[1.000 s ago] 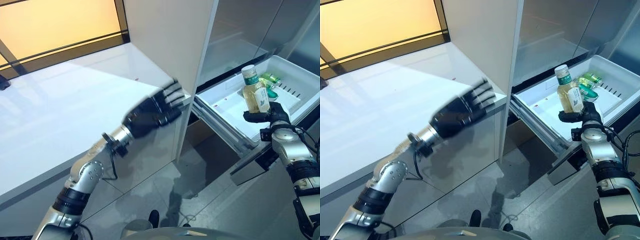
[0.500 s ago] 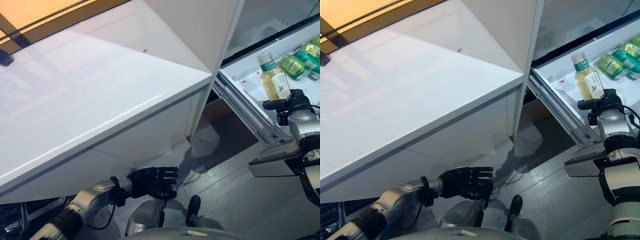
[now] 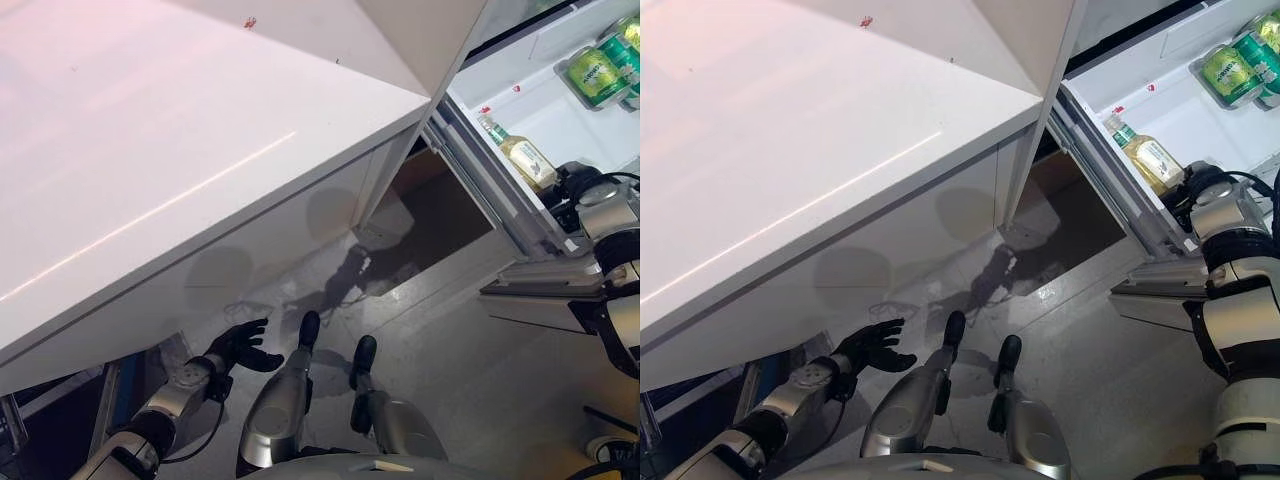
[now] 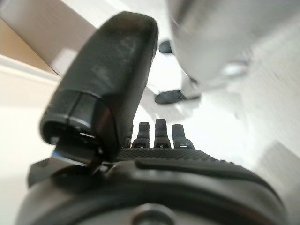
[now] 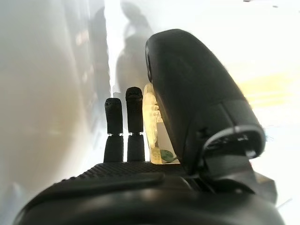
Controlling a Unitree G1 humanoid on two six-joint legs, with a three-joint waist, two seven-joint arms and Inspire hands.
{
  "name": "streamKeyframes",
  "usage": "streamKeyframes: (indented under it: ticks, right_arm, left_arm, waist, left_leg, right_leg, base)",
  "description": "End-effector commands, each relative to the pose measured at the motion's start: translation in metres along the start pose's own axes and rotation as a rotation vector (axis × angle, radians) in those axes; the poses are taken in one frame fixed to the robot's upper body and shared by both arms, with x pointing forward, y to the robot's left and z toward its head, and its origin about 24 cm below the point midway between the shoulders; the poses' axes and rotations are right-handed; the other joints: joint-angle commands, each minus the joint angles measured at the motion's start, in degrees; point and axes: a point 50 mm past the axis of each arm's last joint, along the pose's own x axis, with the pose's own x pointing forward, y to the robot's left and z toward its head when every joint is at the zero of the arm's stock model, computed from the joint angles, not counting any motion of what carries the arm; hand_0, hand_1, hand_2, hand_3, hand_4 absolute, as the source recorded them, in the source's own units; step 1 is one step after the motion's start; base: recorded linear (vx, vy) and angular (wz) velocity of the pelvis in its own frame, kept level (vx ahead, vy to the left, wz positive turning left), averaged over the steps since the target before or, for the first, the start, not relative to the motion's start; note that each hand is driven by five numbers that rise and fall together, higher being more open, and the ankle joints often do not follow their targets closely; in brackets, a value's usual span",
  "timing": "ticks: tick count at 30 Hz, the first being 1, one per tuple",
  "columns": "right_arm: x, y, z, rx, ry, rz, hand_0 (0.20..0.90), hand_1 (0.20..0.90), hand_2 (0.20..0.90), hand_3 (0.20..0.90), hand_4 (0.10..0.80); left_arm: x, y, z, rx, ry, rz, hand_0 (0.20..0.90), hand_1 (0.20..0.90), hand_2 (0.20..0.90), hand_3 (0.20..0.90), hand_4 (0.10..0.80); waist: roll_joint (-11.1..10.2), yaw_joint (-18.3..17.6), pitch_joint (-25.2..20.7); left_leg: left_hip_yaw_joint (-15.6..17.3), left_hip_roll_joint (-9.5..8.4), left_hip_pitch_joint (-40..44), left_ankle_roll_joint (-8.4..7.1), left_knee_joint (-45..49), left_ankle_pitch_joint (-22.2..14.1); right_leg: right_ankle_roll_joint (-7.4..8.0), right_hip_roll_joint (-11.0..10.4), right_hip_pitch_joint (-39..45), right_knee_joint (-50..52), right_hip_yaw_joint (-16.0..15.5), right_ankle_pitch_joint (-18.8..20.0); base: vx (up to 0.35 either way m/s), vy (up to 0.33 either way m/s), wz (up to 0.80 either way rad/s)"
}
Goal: Put drinks into fridge and close the fridge
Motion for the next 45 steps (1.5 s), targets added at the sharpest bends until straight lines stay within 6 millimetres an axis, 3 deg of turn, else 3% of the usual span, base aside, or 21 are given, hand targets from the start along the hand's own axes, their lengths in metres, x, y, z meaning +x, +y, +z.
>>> streamKeyframes:
  ticks: [1,11,17,21,24,29,34,36,40,41,45]
  right_arm:
    - [-0.013,-0.054,-0.007,-0.079,0.083,-0.121,0.900,0.900,0.900,0.900,0.800]
    - [-0.028,-0.079,0.020,-0.012,-0.072,-0.157,0.900,0.900,0.900,0.900,0.800]
    - [-0.050,-0.085,0.058,0.040,-0.373,-0.152,0.900,0.900,0.900,0.900,0.800]
    - [-0.063,-0.078,0.061,0.180,-0.586,-0.121,0.900,0.900,0.900,0.900,0.800]
    - [-0.081,-0.078,0.060,0.297,-0.780,-0.225,0.900,0.900,0.900,0.900,0.800]
    - [-0.093,-0.086,0.033,0.558,-0.891,-0.381,0.900,0.900,0.900,0.900,0.800]
    - [-0.079,-0.078,-0.012,0.947,-0.808,-0.500,0.900,0.900,0.900,0.900,0.800]
    - [-0.065,-0.057,-0.036,1.143,-0.719,-0.513,0.900,0.900,0.900,0.900,0.800]
    - [-0.055,-0.033,-0.051,1.307,-0.636,-0.504,0.900,0.900,0.900,0.900,0.800]
    - [-0.049,-0.012,-0.059,1.385,-0.585,-0.477,0.900,0.900,0.900,0.900,0.800]
    - [-0.042,0.013,-0.067,1.472,-0.518,-0.441,0.900,0.900,0.900,0.900,0.800]
  left_arm:
    - [-0.003,0.006,-0.008,0.002,-0.002,0.048,0.900,0.900,0.900,0.900,0.800]
    - [-0.005,0.001,0.001,0.055,-0.073,0.018,0.900,0.900,0.900,0.900,0.800]
    - [-0.010,0.001,-0.007,0.092,-0.063,0.018,0.900,0.900,0.900,0.900,0.800]
    - [-0.014,0.002,-0.021,0.088,-0.014,0.047,0.900,0.900,0.900,0.900,0.800]
    - [-0.016,0.007,-0.036,0.081,0.043,0.077,0.900,0.900,0.900,0.900,0.800]
    - [-0.021,0.003,-0.059,0.085,0.129,0.084,0.900,0.900,0.900,0.900,0.800]
    - [-0.023,-0.008,-0.074,0.070,0.189,0.056,0.900,0.900,0.900,0.900,0.800]
    - [-0.022,-0.016,-0.078,0.080,0.212,0.030,0.900,0.900,0.900,0.900,0.800]
    - [-0.022,-0.022,-0.081,0.083,0.221,0.004,0.900,0.900,0.900,0.900,0.800]
    - [-0.022,-0.027,-0.082,0.088,0.227,-0.010,0.900,0.900,0.900,0.900,0.800]
    - [-0.022,-0.032,-0.082,0.088,0.226,-0.024,0.900,0.900,0.900,0.900,0.800]
  waist:
    - [0.1,0.3,-1.7]
    - [-0.6,0.3,-2.0]
    - [-2.9,-0.8,-4.3]
    - [-4.1,-2.5,-6.8]
    - [-4.7,-4.0,-9.2]
    - [-4.5,-5.8,-12.9]
    - [-3.5,-6.9,-15.7]
    - [-2.9,-7.2,-16.6]
    - [-2.4,-7.3,-16.4]
    - [-2.3,-7.2,-15.5]
    - [-2.2,-6.4,-12.8]
  left_leg:
    - [0.8,-0.30,-1.2,0.08,2.5,-5.5]
    - [1.3,-0.62,-1.2,-0.16,2.5,-5.8]
    - [2.4,-0.26,0.7,-0.35,1.6,-6.2]
    - [3.1,-0.28,2.7,-0.28,1.3,-6.5]
    - [3.7,-0.21,4.2,-0.10,1.0,-7.1]
    - [4.6,-0.24,6.4,-0.02,0.7,-8.2]
    - [5.5,-0.63,8.8,0.44,1.2,-9.6]
    - [5.5,-0.94,9.6,1.02,2.7,-10.8]
    - [5.2,-1.43,9.9,1.88,6.0,-12.4]
    - [4.7,-1.98,9.8,2.49,9.9,-13.9]
    - [3.8,-3.27,8.2,3.58,18.2,-17.7]
  right_leg:
    - [2.57,-1.1,-4.6,5.4,2.3,0.7]
    - [2.57,-1.3,-4.9,5.6,2.0,0.6]
    - [2.95,-0.8,-3.4,4.6,2.5,0.9]
    - [3.11,-0.5,-1.7,3.8,3.5,1.1]
    - [3.48,-0.3,-0.5,3.6,4.5,0.9]
    - [4.25,-0.2,1.1,2.8,5.7,0.8]
    - [4.45,-0.5,2.9,3.2,7.0,0.1]
    - [4.30,-1.1,3.7,4.7,7.6,-0.8]
    - [3.99,-2.0,4.0,8.5,8.0,-2.7]
    - [3.70,-2.7,4.1,11.7,7.8,-3.7]
    - [3.08,-3.8,4.0,17.1,7.2,-5.9]
  base:
    - [-0.014,0.038,0.00]
    - [-0.025,0.037,-0.05]
    - [-0.009,0.017,-0.10]
    - [0.027,0.024,-0.04]
    - [0.037,0.004,-0.04]
    - [0.014,0.020,-0.14]
    - [0.051,0.035,-0.15]
    - [0.085,0.022,-0.27]
    - [0.089,0.005,-0.12]
    - [0.100,-0.012,-0.07]
    - [0.102,-0.026,0.01]
